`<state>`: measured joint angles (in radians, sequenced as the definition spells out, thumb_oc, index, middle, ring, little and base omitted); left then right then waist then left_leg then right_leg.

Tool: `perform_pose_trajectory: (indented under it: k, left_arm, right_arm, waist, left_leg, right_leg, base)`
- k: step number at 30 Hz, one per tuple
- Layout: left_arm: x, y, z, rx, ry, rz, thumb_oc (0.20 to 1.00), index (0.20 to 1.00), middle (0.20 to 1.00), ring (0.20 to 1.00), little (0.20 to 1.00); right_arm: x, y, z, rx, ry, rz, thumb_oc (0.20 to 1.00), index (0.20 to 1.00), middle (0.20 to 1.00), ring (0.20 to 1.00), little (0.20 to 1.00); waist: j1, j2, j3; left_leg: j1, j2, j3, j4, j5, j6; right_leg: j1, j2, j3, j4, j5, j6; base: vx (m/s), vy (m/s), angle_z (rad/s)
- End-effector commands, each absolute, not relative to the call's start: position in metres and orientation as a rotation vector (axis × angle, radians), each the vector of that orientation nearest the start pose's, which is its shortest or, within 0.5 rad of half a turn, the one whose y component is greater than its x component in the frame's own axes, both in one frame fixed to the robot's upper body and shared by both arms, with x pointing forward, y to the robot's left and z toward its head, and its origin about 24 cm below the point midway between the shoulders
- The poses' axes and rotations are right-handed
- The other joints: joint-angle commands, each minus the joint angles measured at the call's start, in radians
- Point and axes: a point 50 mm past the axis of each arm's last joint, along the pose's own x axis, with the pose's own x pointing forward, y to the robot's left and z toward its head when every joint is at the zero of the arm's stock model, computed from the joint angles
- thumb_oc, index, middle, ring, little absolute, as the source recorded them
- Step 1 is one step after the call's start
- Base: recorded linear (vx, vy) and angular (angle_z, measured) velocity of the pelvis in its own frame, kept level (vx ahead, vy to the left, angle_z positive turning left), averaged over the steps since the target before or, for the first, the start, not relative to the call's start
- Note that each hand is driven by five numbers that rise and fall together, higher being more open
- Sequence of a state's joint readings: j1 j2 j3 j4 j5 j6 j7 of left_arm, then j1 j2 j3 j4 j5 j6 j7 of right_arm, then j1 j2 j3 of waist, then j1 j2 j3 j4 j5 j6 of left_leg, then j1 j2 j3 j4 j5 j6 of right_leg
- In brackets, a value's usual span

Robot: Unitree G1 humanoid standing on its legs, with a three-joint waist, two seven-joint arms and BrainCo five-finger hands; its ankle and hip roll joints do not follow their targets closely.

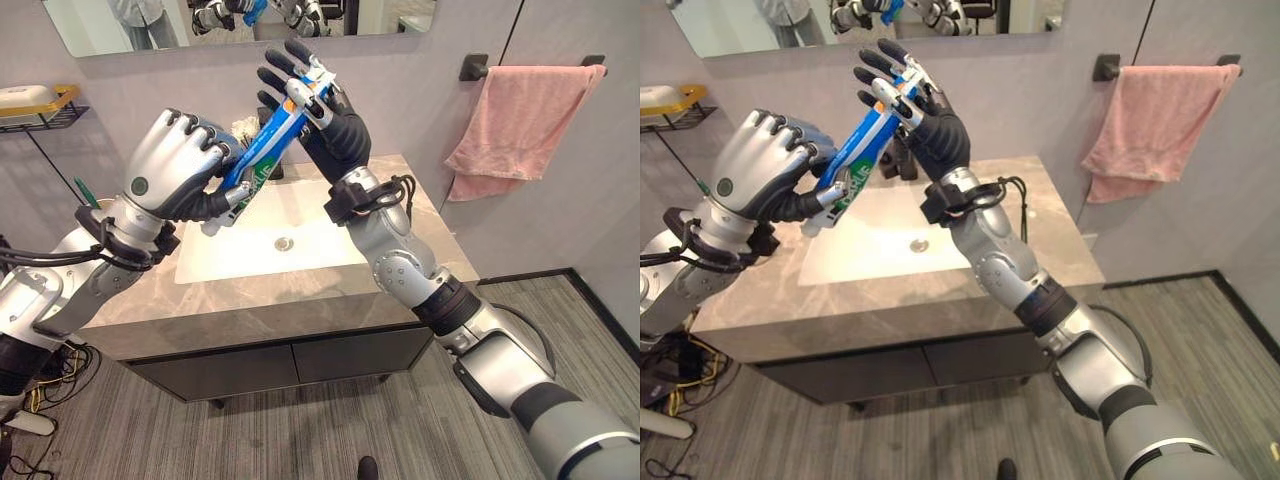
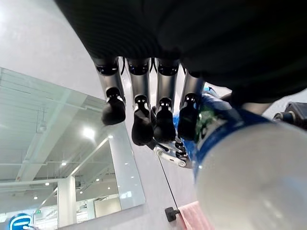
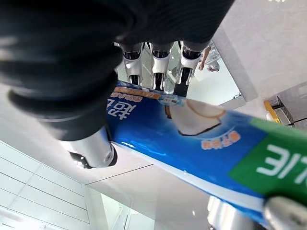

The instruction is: Put brush and paste in cup on sink, flatten towel.

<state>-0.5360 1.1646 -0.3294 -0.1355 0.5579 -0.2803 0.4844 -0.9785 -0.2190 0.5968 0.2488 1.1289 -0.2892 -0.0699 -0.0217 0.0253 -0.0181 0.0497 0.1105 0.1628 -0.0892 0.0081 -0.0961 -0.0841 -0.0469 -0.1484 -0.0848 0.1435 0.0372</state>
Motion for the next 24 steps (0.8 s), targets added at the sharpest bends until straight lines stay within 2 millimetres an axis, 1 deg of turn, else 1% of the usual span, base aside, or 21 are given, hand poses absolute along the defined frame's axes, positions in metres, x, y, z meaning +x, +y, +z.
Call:
perform_pose_trajectory:
  k: [1,2,3,4,5,6,13,16,17,18,19,20,23,24]
  left_arm:
    - [0.271,0.205,0.281,1.457,-1.169,0.139,0.200,0.200,0.200,0.200,0.200]
    - [0.272,0.204,0.282,1.453,-1.173,0.140,0.200,0.200,0.200,0.200,0.200]
    - [0.272,0.204,0.281,1.453,-1.173,0.140,0.200,0.200,0.200,0.200,0.200]
    - [0.272,0.203,0.280,1.448,-1.174,0.135,0.200,0.200,0.200,0.200,0.200]
    - [0.272,0.202,0.281,1.445,-1.177,0.137,0.200,0.200,0.200,0.200,0.200]
    - [0.273,0.202,0.281,1.444,-1.178,0.136,0.200,0.200,0.200,0.200,0.200]
    - [0.278,0.198,0.282,1.352,-1.191,0.202,0.200,0.200,0.200,0.200,0.200]
    - [0.278,0.197,0.283,1.336,-1.197,0.220,0.200,0.200,0.200,0.200,0.200]
    - [0.279,0.197,0.283,1.318,-1.195,0.239,0.523,0.523,0.523,0.523,0.523]
    - [0.279,0.197,0.283,1.318,-1.194,0.239,0.580,0.580,0.580,0.580,0.580]
    - [0.279,0.197,0.282,1.303,-1.191,0.245,0.683,0.683,0.683,0.683,0.683]
    - [0.279,0.197,0.281,1.287,-1.187,0.258,1.000,1.000,1.000,1.000,1.000]
    - [0.279,0.198,0.276,1.238,-1.166,0.270,1.000,1.000,1.000,1.000,1.000]
    - [0.277,0.198,0.273,1.198,-1.161,0.277,1.000,1.000,1.000,1.000,1.000]
  right_arm:
    - [0.321,0.000,0.272,0.686,-0.525,0.800,0.667,0.667,0.667,0.667,0.667]
    - [0.320,0.001,0.272,0.685,-0.521,0.804,0.661,0.661,0.661,0.661,0.661]
    - [0.320,0.001,0.272,0.685,-0.521,0.803,0.611,0.611,0.611,0.611,0.611]
    - [0.320,0.002,0.270,0.688,-0.514,0.804,0.589,0.589,0.589,0.589,0.589]
    - [0.320,0.002,0.267,0.686,-0.506,0.803,0.322,0.322,0.322,0.322,0.322]
    - [0.320,0.002,0.267,0.686,-0.506,0.803,0.200,0.200,0.200,0.200,0.200]
    - [0.321,-0.001,0.256,0.778,-0.474,0.735,0.200,0.200,0.200,0.200,0.200]
    - [0.321,-0.002,0.256,0.802,-0.481,0.715,0.200,0.200,0.200,0.200,0.200]
    - [0.321,-0.005,0.255,0.843,-0.484,0.680,0.200,0.200,0.200,0.200,0.200]
    - [0.321,-0.005,0.255,0.843,-0.483,0.680,0.200,0.200,0.200,0.200,0.200]
    - [0.322,-0.007,0.254,0.864,-0.483,0.661,0.200,0.200,0.200,0.200,0.200]
    - [0.323,-0.009,0.253,0.886,-0.484,0.635,0.200,0.200,0.200,0.200,0.200]
    - [0.325,-0.017,0.252,0.924,-0.494,0.570,0.200,0.200,0.200,0.200,0.200]
    - [0.326,-0.021,0.252,0.937,-0.506,0.533,0.200,0.200,0.200,0.200,0.200]
  waist:
    - [0.005,-0.050,-0.008]
    - [0.005,-0.049,-0.007]
    - [0.005,-0.049,-0.007]
    - [0.004,-0.048,-0.006]
    - [0.003,-0.048,-0.005]
    - [0.004,-0.048,-0.005]
    - [-0.005,-0.035,-0.007]
    - [-0.005,-0.031,-0.008]
    - [-0.005,-0.026,-0.011]
    - [-0.005,-0.026,-0.012]
    - [-0.005,-0.024,-0.012]
    - [-0.005,-0.021,-0.013]
    - [-0.002,-0.015,-0.013]
    - [0.002,-0.011,-0.012]
  left_leg:
    - [0.085,0.029,0.006,0.002,-0.032,-0.013]
    - [0.086,0.029,0.005,0.002,-0.032,-0.013]
    - [0.086,0.029,0.005,0.002,-0.032,-0.013]
    - [0.086,0.029,0.005,0.002,-0.032,-0.012]
    - [0.086,0.030,0.004,0.002,-0.031,-0.012]
    - [0.086,0.030,0.004,0.002,-0.031,-0.012]
    - [0.091,0.032,0.001,0.002,-0.024,-0.014]
    - [0.094,0.034,0.002,0.002,-0.022,-0.015]
    - [0.097,0.037,0.002,0.002,-0.019,-0.017]
    - [0.097,0.037,0.002,0.002,-0.019,-0.017]
    - [0.098,0.039,0.001,0.002,-0.016,-0.017]
    - [0.100,0.041,0.000,0.002,-0.014,-0.018]
    - [0.105,0.048,-0.009,0.002,-0.001,-0.020]
    - [0.104,0.057,-0.017,0.002,0.015,-0.024]
  right_leg:
    - [0.053,-0.099,0.001,-0.003,0.015,0.112]
    - [0.053,-0.098,0.000,-0.002,0.014,0.112]
    - [0.053,-0.097,0.000,-0.002,0.014,0.112]
    - [0.052,-0.097,0.000,0.000,0.012,0.111]
    - [0.052,-0.096,0.000,0.002,0.012,0.110]
    - [0.053,-0.096,0.000,0.002,0.012,0.110]
    - [0.063,-0.089,0.001,0.002,0.001,0.104]
    - [0.065,-0.086,0.001,0.001,-0.002,0.103]
    - [0.067,-0.084,0.001,0.002,-0.007,0.100]
    - [0.068,-0.083,0.001,0.002,-0.007,0.100]
    - [0.069,-0.082,0.001,0.004,-0.010,0.098]
    - [0.072,-0.079,0.001,0.006,-0.014,0.095]
    - [0.079,-0.067,-0.004,0.015,-0.029,0.084]
    - [0.081,-0.057,-0.009,0.026,-0.041,0.075]
  base:
    - [0.00,0.000,0.00]
    - [0.00,0.000,0.00]
    - [0.00,0.000,0.00]
    - [0.00,0.000,0.00]
    - [0.00,0.000,0.00]
    - [0.00,0.000,0.00]
    - [0.00,-0.006,0.00]
    - [0.00,-0.012,0.00]
    - [0.00,0.000,0.00]
    - [0.00,-0.036,0.00]
    - [0.00,-0.034,0.00]
    - [0.01,-0.054,0.01]
    - [0.00,-0.071,0.04]
    - [-0.01,-0.106,0.13]
